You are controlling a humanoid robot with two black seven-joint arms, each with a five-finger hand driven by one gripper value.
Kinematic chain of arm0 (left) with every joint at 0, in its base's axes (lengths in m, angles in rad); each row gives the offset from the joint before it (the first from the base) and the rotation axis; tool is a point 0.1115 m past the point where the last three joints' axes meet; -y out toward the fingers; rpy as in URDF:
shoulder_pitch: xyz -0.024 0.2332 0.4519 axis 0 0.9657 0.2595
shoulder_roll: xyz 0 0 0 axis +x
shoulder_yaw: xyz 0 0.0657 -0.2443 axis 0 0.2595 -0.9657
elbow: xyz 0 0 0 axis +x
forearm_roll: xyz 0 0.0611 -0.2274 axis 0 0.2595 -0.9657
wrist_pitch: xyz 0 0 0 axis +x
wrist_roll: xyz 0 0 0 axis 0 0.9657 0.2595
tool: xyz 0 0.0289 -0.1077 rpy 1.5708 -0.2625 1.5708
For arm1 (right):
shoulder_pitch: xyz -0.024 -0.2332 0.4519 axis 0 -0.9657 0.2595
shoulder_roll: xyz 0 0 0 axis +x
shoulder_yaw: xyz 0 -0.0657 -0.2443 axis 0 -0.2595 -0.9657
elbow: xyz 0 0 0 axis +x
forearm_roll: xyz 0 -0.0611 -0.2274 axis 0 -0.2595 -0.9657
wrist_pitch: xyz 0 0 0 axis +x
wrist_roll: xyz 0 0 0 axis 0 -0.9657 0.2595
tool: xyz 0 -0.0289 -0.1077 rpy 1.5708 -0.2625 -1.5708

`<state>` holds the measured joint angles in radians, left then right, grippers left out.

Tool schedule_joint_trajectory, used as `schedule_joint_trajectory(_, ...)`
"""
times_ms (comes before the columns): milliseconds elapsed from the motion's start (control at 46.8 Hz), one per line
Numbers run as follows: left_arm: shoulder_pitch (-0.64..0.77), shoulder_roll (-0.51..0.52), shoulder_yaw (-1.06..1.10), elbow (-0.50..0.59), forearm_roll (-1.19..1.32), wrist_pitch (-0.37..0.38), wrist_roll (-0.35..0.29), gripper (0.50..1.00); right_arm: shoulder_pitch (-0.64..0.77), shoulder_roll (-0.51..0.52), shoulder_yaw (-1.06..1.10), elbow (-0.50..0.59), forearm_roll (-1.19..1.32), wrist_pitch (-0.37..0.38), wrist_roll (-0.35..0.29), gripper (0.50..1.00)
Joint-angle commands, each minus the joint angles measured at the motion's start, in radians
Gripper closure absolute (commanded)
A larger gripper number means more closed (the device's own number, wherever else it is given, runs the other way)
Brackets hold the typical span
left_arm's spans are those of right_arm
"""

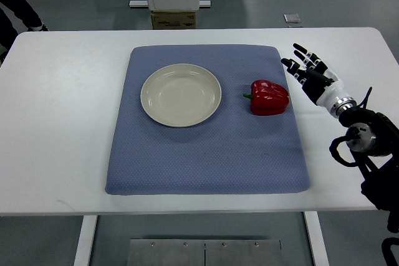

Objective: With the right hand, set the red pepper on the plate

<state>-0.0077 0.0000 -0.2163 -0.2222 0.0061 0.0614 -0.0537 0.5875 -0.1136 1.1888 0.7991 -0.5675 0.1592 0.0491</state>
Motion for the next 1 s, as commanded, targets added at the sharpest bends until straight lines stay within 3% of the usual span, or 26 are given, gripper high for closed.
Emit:
schedule_joint_trajectory(0,0.0,0.0,0.0,0.001,0.0,0.0,0.0,0.5,0.0,-0.001,0.0,0.0,0.0,0.0,0.0,0.5)
schedule_joint_trajectory(983,0.002,0.0,0.0,0.001,0.0,0.003,0.0,0.5,0.012,-0.012,0.0,0.0,0.0,0.017,0.002,0.5)
